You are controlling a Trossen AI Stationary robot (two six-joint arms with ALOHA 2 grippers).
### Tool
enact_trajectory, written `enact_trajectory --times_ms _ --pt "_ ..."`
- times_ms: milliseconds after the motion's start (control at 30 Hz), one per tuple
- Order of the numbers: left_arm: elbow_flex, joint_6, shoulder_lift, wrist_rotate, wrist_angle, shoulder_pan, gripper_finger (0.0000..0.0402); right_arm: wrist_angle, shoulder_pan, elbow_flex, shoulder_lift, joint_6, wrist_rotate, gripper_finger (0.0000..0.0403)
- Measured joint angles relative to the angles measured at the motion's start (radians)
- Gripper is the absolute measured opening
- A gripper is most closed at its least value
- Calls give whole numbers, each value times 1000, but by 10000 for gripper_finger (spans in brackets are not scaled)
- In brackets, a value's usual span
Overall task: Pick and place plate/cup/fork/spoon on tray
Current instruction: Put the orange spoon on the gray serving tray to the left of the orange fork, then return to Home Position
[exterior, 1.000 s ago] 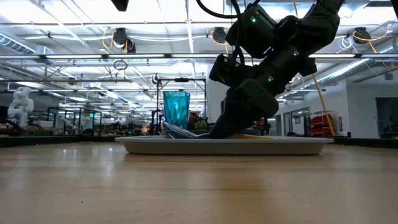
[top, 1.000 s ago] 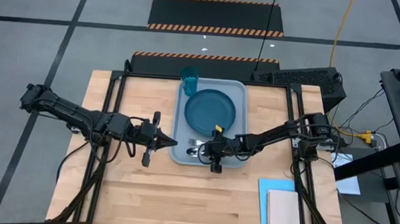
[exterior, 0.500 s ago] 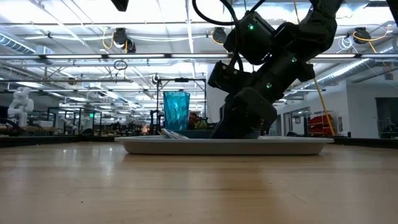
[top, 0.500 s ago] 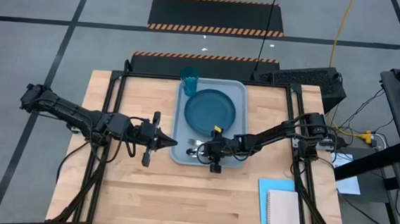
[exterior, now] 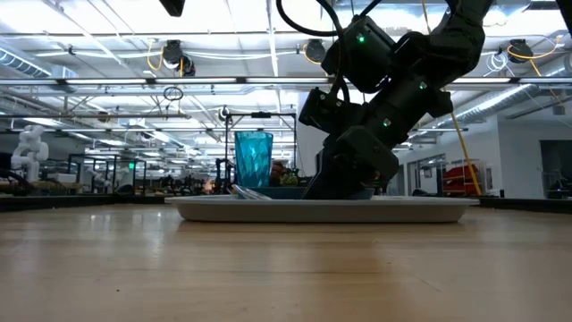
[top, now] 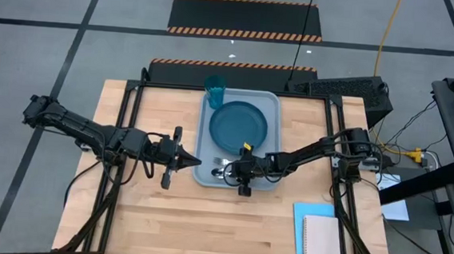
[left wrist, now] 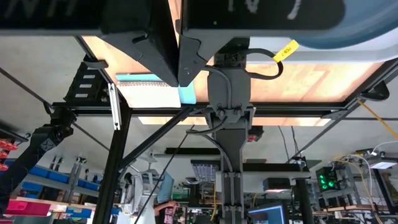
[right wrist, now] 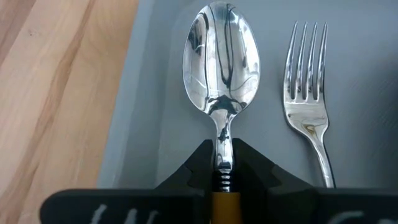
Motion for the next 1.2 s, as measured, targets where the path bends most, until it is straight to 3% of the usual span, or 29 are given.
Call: enact_trajectory --times_ms 167,600,1200 --pt "0 0 0 0 0 0 10 0 0 0 0 0 1 39" --pt "0 0 0 0 0 0 10 18 -1 -2 1 1 17 99" --pt "0 -21 0 0 1 0 10 -48 22 -2 -119 -18 59 106"
